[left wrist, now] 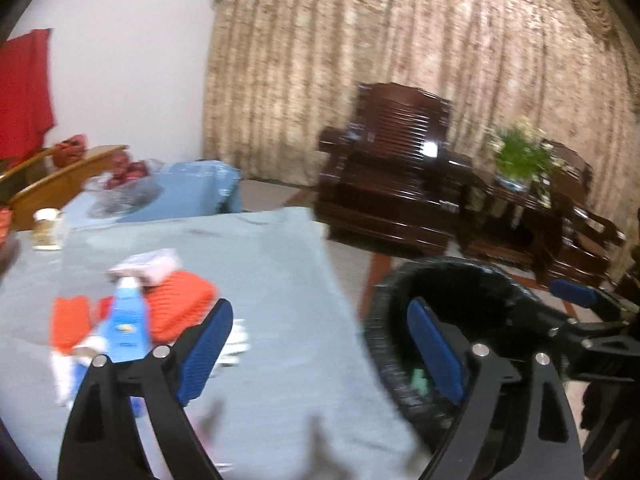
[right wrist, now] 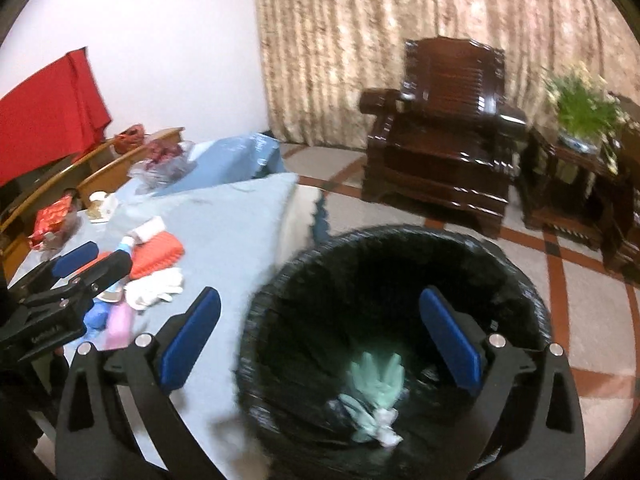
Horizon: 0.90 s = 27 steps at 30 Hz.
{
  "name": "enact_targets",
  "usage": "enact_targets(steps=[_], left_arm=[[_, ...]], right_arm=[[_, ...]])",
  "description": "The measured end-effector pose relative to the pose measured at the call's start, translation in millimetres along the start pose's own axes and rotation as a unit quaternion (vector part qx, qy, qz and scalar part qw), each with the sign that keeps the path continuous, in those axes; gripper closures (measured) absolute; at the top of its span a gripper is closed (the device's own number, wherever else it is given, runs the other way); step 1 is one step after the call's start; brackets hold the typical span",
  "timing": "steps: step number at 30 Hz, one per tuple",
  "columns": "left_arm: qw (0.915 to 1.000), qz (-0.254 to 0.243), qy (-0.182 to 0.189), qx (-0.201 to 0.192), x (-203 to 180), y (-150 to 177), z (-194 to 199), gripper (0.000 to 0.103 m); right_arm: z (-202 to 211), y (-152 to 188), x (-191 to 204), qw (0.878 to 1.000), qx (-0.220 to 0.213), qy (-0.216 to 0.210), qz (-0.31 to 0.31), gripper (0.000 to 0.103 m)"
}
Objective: Collect trash
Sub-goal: 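Move the right tool back to the white tissue on the table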
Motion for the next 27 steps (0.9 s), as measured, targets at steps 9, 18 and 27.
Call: enact_targets(steps=[9,18,27], left_arm=[[0.9944,0.022,-0.102,-0.017,77,16,44,0.015],[0.9854,0.040,-0.165,-0.019,133,30,56,0.015],[0.9783,0.062,-0.198,-0.002,174,49,50,0.015]], right_arm=[[-22,-11,81,0.997,-0.005,-0.064,0.038,0.006],[-63,-8,155,0.992,0.003,-0.102,0.079,0.006],[-123,10,205,0.988,0.047,-0.109,0.099,0.006]])
Point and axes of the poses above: each gripper's, at about its wrist camera, not at the fingertips, and z roughly against the way its jaws point, x to its left, y to its underside, the point moved 2 cm from there along -z, roughly the way its jaws point, and after that the axes turned 6 degrees about y, right-handed, at the moved point
